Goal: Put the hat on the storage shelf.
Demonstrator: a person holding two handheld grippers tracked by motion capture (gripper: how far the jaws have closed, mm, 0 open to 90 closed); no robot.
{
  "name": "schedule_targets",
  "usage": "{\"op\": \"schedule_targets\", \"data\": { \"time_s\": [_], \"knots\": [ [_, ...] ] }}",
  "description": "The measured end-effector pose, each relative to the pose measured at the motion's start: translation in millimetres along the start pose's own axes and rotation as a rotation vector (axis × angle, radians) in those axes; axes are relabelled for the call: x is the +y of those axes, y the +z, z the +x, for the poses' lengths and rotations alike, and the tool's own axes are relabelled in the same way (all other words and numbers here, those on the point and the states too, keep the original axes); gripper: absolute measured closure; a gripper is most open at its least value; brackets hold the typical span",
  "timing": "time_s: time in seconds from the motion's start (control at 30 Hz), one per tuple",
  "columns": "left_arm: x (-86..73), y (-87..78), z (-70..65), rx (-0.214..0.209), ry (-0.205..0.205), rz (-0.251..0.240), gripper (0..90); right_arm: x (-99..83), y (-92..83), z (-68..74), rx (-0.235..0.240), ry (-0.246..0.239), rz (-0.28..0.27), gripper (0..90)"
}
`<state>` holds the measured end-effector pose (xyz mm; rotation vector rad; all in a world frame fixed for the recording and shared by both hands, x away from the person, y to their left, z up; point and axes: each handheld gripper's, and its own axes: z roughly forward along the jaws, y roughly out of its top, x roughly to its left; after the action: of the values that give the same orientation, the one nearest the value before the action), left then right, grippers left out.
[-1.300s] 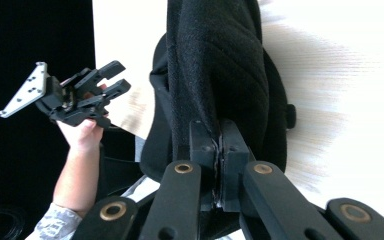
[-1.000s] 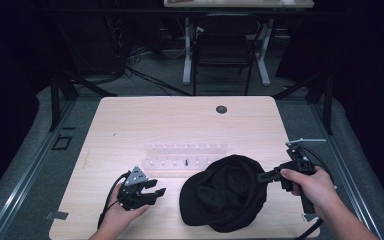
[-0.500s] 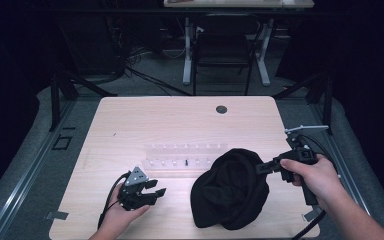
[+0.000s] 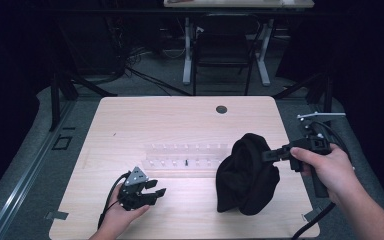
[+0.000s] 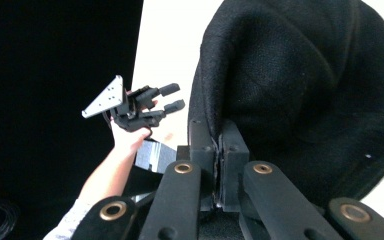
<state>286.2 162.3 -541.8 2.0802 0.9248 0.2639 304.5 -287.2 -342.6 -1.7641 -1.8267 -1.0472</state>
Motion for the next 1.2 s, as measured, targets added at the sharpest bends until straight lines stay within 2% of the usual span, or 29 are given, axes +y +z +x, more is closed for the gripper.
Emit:
{"op": "schedule_targets", "data": {
  "time_s": [0.17,0.2,0.43,0.7,0.9,1.2],
  "knots": [
    [-0.5,1.2,-1.2,0.006,-0.005,-0.010,52.4,6.7,-18.4,3.3,0.013,-0.005,-0.049,88.2],
    [0.0,0.2,-0.5,-0.002,0.002,0.005,52.3,7.7,-21.2,4.3,0.015,-0.003,-0.062,88.2],
    [-0.3,1.2,-0.7,-0.003,0.004,0.006,52.2,17.0,-37.4,12.1,0.028,-0.024,-0.125,88.2],
    [-0.5,1.4,-0.4,-0.004,0.004,0.005,52.2,27.7,-39.7,19.8,0.032,-0.044,-0.149,88.2],
    [-0.6,1.8,-0.4,-0.004,0.009,0.007,52.2,36.6,-35.0,24.4,0.028,-0.058,-0.163,88.3],
    [-0.6,1.7,-0.2,-0.004,0.003,0.006,52.2,49.4,-24.3,35.0,0.051,-0.082,-0.172,88.2]
  ]
}}
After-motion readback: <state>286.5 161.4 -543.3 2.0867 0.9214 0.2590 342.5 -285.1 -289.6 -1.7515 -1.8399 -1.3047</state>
